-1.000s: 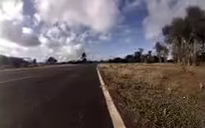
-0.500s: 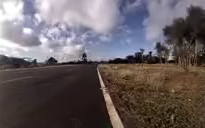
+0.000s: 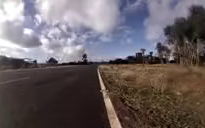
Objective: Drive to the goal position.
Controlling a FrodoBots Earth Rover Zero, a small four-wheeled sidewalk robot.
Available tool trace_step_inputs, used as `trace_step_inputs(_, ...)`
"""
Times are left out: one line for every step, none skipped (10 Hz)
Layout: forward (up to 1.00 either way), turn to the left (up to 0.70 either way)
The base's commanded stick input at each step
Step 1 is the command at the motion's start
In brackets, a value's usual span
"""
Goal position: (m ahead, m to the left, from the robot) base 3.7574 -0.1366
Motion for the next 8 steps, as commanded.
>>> trace_step_inputs(0.50, 0.00)
trace_step_inputs(0.50, 0.14)
trace_step_inputs(0.50, 0.38)
trace_step_inputs(0.50, 0.50)
trace_step_inputs(0.50, 0.50)
trace_step_inputs(0.50, 0.41)
trace_step_inputs(0.50, 0.17)
trace_step_inputs(0.50, 0.00)
